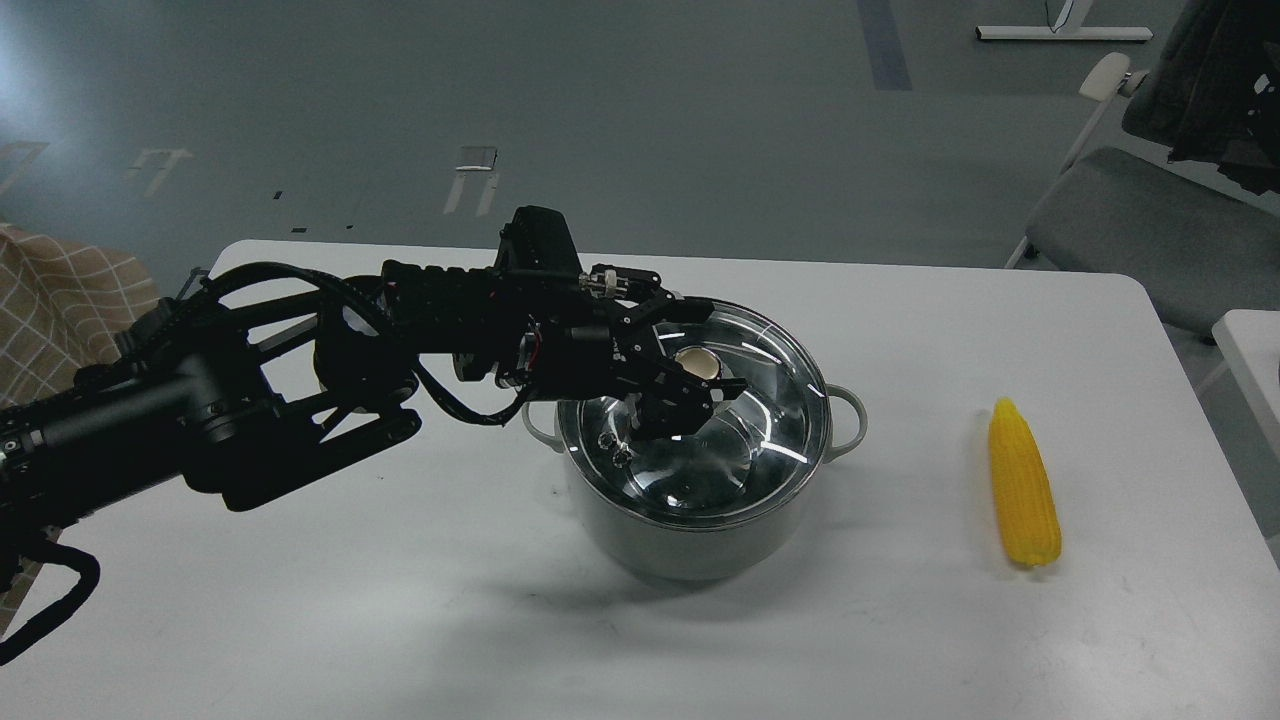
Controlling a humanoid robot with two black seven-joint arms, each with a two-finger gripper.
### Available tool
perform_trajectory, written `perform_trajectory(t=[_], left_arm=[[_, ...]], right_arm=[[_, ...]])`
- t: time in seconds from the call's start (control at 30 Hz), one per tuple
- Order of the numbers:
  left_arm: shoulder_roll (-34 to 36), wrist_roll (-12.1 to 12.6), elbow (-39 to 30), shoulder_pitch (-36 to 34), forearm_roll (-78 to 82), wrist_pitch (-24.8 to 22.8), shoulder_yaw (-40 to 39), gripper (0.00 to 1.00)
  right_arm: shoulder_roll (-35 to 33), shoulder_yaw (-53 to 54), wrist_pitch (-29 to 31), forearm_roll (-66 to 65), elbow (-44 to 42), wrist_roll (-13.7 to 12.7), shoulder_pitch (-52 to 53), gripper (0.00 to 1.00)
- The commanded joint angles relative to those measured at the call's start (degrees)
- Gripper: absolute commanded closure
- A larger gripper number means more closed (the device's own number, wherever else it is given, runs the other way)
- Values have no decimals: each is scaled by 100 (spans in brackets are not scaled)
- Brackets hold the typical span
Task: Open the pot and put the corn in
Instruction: 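Reach the left gripper over the pot and grasp the lid knob, then lift the glass lid with the left gripper and move it beside the pot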
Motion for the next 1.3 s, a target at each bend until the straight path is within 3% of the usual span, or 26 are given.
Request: perform_trajectory(t=[0.0,0.17,0.3,0.53,0.8,0.97,1.07,1.13,1.27], left_arm=[[44,-34,61,164,14,66,10,29],[105,-70,70,244,5,136,-7,41],[105,-70,61,244,5,137,-60,63],[114,-96,26,235,-4,137,-95,87],[588,-228,-465,165,-179,40,-701,87],[1808,-272,-835,94,-706,-83,-1062,86],[2600,-438,-844,191,-733,-22,-1027,86],[3240,-483,-783,444,-803,197,-930,86],[3806,-491,-563,1096,-1041,646,-930,86]], right_arm=[[6,5,0,-1,15,-9,-2,0],[41,5,0,-1,15,-9,-2,0],[41,5,0,-1,15,0,-2,0],[32,5,0,-1,-3,-1,-20,0],[23,13,0,-1,-3,-1,-46,0],[41,5,0,-1,6,-9,-46,0],[49,5,0,-1,6,0,-46,0],[49,5,0,-9,6,0,-46,0],[49,5,0,-9,6,-9,-55,0]])
